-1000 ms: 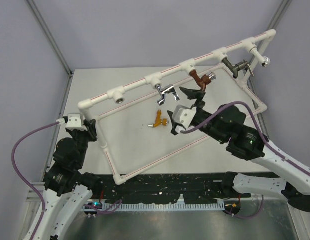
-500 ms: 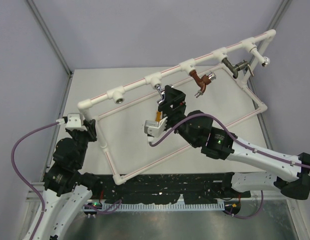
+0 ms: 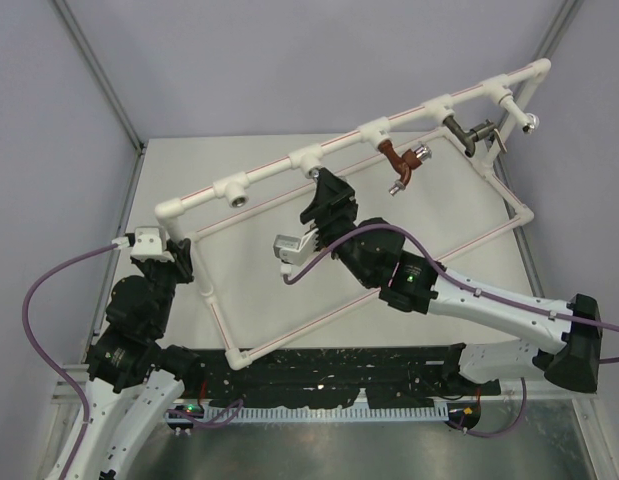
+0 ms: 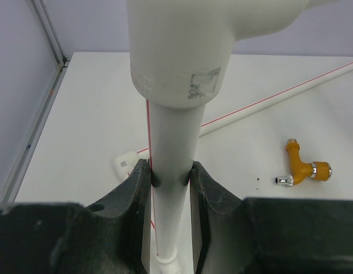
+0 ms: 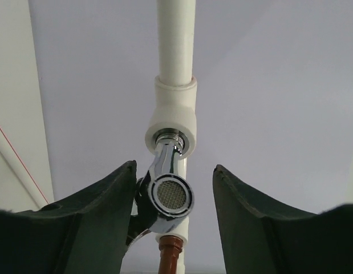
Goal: Install the water faucets
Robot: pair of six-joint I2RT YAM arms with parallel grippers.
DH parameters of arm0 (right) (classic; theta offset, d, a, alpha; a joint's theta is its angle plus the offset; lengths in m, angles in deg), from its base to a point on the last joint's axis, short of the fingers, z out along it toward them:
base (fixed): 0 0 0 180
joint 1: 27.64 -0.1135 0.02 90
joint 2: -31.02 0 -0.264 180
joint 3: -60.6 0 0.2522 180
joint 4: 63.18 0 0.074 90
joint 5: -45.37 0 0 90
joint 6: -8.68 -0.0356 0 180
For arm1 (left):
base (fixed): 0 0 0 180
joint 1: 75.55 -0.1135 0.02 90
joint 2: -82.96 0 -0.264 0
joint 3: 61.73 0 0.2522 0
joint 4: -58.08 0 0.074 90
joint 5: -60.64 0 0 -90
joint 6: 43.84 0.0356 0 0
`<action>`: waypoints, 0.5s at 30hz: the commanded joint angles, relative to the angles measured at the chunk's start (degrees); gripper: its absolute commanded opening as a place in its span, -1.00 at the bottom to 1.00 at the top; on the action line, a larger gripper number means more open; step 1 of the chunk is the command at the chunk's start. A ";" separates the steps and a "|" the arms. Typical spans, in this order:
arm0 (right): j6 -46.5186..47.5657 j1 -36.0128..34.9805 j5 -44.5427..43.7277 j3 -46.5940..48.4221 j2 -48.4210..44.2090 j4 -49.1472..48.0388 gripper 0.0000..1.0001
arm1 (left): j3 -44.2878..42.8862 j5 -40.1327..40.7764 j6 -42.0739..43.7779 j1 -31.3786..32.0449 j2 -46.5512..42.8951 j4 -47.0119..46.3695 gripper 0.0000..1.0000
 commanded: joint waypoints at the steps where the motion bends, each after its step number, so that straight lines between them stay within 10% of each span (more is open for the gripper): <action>1: 4.43 0.86 -1.37 -1.66 1.52 -8.54 0.12 | 0.05 -4.74 -0.93 0.77 1.01 4.35 -1.00; 10: -0.30 1.13 -1.81 -2.89 3.80 -11.97 -0.74 | 0.14 -4.74 -0.93 0.77 0.92 4.35 -1.00; 15: -21.95 1.12 0.99 1.23 3.28 -6.71 -0.89 | 0.14 -4.74 -0.93 0.77 0.75 4.35 -1.00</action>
